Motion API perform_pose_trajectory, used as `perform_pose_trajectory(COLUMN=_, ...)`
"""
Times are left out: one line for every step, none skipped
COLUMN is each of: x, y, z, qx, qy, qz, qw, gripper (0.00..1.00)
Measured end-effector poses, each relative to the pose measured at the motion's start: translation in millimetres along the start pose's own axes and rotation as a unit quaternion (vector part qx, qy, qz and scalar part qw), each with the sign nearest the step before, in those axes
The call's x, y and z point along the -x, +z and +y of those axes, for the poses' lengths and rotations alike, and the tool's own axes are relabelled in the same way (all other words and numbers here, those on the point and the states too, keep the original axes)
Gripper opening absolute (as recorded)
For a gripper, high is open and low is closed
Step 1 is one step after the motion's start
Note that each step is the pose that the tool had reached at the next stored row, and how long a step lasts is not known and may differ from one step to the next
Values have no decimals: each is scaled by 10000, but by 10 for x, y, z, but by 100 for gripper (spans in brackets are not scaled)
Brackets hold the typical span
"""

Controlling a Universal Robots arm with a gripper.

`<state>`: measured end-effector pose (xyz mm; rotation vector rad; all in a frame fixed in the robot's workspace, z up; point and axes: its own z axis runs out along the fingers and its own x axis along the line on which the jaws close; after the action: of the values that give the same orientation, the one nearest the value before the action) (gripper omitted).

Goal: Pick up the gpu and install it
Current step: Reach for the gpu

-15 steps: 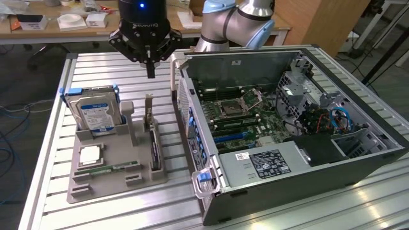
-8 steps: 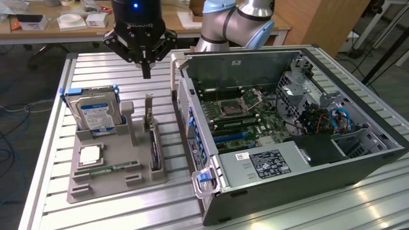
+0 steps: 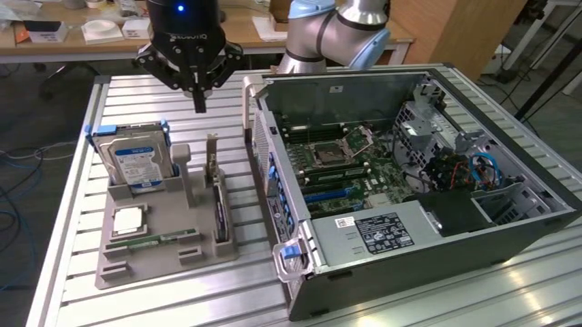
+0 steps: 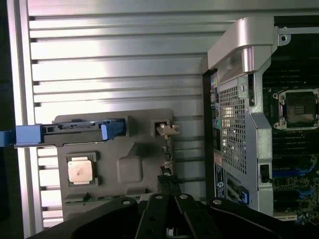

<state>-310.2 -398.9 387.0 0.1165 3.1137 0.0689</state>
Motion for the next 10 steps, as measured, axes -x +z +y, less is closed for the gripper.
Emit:
perform_pose_trajectory(x=-15, y=0, z=-1, qx=0, qy=0, qz=0, qw=10000, gripper=11)
perform_pose_trajectory(x=-30, y=0, z=-2, qx=0, qy=0, qz=0, qw=10000, gripper=11)
perform_pose_trajectory(x=-43, y=1, z=-3, qx=0, qy=0, qz=0, qw=10000, gripper=11)
perform_pose_trajectory(x=-59, y=1, z=-4, qx=0, qy=0, qz=0, qw=10000, gripper=11)
perform_pose_trajectory(x=-73, y=1, z=-6, qx=0, qy=0, qz=0, qw=10000, gripper=11)
perform_pose_trajectory(x=-86, y=1, z=-7, qx=0, qy=0, qz=0, qw=10000, gripper=11)
perform_pose_trajectory(x=-100, y=1, z=-8, qx=0, qy=0, qz=0, qw=10000, gripper=11)
perform_pose_trajectory(x=-113, y=1, z=-9, qx=0, qy=0, qz=0, qw=10000, gripper=11)
perform_pose_trajectory(x=-127, y=1, z=-9, qx=0, qy=0, qz=0, qw=10000, gripper=11)
perform_pose_trajectory(x=-140, y=1, z=-10, qx=0, qy=0, qz=0, qw=10000, gripper=11)
